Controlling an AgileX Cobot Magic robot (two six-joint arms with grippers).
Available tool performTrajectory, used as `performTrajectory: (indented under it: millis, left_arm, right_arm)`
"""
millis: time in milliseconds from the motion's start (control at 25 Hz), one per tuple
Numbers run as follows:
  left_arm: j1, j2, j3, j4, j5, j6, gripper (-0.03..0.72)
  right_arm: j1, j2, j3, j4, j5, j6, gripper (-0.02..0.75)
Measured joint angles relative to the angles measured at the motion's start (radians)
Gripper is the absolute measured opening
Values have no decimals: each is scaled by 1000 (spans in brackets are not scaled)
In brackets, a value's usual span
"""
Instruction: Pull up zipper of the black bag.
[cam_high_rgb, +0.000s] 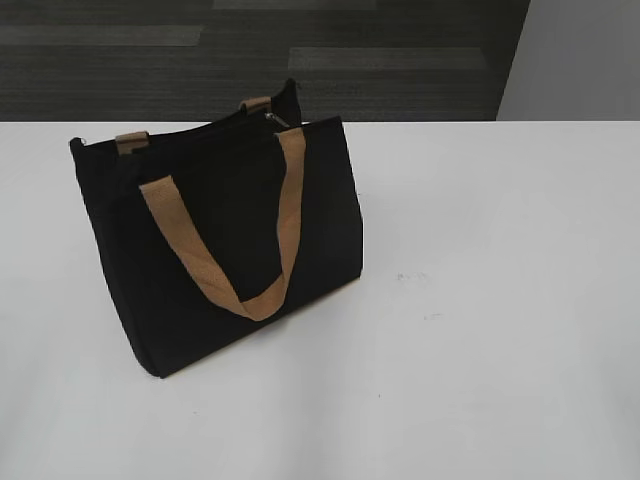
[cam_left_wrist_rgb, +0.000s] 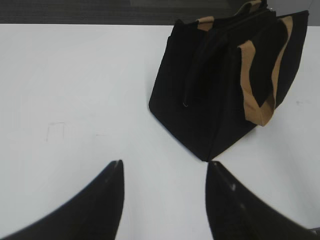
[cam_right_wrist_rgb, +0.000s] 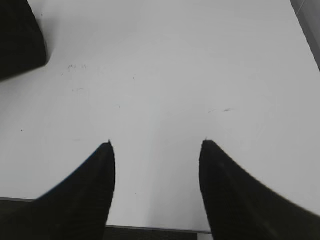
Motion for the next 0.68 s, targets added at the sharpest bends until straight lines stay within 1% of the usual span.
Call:
performTrajectory:
  millis: [680]
  left_arm:
    - [0, 0, 0, 0, 0, 0, 396]
  right_arm:
    - [0, 0, 0, 0, 0, 0, 424]
